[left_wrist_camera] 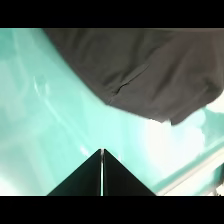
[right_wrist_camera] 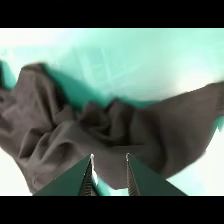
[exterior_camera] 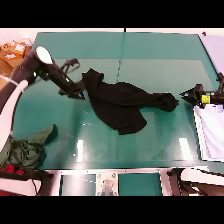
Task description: Fold the shirts.
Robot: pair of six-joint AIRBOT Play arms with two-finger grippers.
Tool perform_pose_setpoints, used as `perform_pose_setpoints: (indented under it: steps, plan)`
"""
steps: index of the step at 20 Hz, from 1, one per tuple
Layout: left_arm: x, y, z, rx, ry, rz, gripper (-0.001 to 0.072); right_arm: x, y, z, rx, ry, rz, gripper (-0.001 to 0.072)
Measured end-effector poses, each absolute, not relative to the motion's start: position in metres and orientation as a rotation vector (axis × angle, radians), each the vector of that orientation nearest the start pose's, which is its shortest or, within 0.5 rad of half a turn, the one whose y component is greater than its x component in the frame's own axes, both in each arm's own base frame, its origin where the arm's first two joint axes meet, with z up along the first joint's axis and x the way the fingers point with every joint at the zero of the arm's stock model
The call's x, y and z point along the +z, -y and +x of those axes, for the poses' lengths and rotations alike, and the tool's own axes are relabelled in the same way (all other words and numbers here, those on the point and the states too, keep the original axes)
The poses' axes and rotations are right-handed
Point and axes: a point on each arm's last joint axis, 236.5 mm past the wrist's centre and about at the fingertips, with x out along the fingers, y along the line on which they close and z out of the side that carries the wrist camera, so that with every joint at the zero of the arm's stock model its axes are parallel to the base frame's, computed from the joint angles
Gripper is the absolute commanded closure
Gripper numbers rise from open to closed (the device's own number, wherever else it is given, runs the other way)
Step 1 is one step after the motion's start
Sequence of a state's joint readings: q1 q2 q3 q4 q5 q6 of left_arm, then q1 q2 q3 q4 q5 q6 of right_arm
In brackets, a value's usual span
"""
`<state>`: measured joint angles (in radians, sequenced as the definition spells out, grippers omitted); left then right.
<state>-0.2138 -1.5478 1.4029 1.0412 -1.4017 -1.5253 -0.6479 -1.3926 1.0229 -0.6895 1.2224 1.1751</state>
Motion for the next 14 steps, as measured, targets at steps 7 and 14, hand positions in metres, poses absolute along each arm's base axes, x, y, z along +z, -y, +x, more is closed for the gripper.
perform_pose_setpoints:
  steps: [7, 14]
  plan:
    - [-0.069, 0.243, 0.321, -0.382, -1.431, -0.417, 0.0107, -0.006, 0.094, 0.387, 0.075, -1.006, 0.988, 0.0427]
    - [-0.103, 0.275, 0.342, -0.285, -1.292, -0.597, 0.0678, -0.001, 0.102, 0.397, 0.047, -0.950, 1.009, 0.0425]
